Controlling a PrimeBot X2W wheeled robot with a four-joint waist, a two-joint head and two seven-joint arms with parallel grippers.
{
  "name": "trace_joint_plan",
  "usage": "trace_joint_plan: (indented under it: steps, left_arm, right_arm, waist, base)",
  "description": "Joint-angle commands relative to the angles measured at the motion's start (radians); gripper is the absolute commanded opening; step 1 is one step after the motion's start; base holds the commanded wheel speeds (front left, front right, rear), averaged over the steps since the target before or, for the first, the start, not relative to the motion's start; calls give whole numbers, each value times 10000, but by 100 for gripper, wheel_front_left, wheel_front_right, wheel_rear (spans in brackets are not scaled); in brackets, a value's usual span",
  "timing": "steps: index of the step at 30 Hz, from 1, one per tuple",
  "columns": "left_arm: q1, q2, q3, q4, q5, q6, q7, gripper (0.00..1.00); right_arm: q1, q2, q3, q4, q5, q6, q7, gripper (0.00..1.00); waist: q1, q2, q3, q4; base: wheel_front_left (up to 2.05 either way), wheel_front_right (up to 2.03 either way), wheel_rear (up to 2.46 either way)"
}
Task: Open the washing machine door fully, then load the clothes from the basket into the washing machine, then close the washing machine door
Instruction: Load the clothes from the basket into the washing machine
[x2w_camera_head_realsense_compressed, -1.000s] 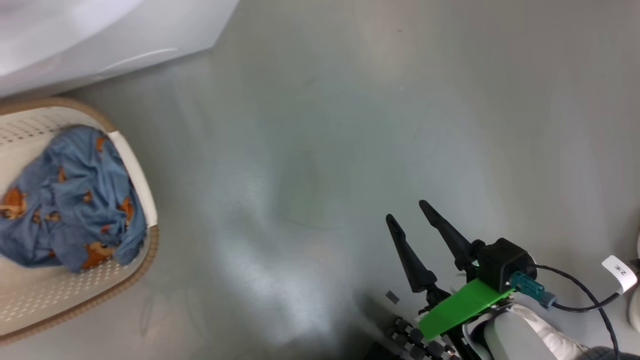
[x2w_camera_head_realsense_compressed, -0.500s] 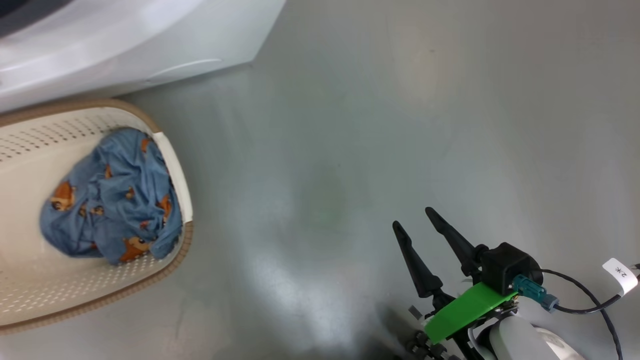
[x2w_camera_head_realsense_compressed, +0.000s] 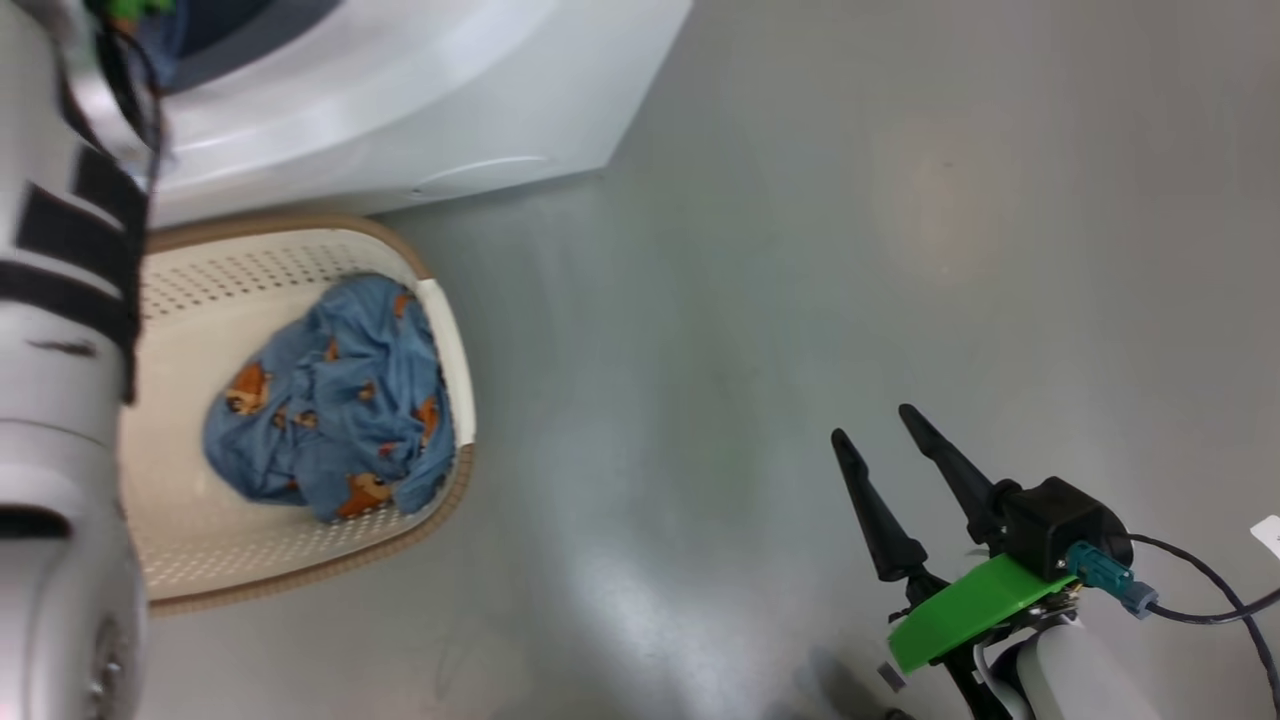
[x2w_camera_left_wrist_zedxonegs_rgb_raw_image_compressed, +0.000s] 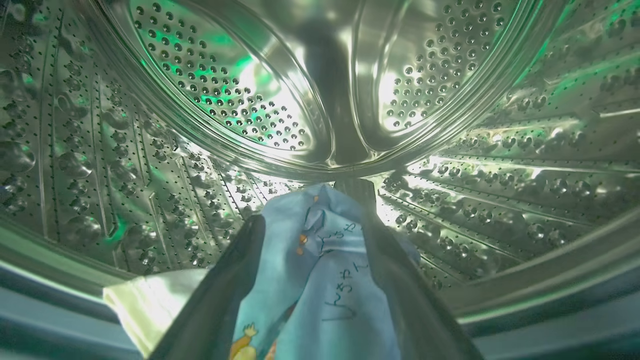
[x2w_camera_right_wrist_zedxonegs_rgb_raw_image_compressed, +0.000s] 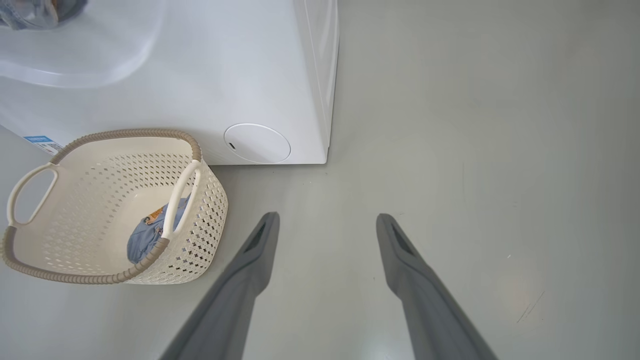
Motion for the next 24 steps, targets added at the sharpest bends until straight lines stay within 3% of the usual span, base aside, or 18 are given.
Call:
trace_joint_plan:
  steps: [1, 13, 18, 24]
  left_arm:
    - [267, 266, -41, -307, -9, -64, -100, 100]
    - [2679, -375, -311, -2062, -313, -604, -129, 100]
    - [4465, -512, -237, -3822, -699, -779, -130, 100]
    - [6772, -423, -263, -6057, -784, -566, -130, 100]
  right_arm:
    - [462, -106, 84, -169, -115, 16, -74, 100]
    - [653, -230, -561, -243, -414, 16, -74, 100]
    - [752, -342, -620, -296, -557, 16, -74, 100]
    - [836, -534, -844, -407, -625, 16, -74, 100]
  waist:
    - [0, 0, -379, 428]
    - [0, 0, -1182, 1557]
    - [0, 0, -1437, 1832]
    - [0, 0, -1547, 2030]
  base:
    - [0, 0, 0]
    - [0, 0, 0]
    - [0, 0, 0]
    - [0, 0, 0]
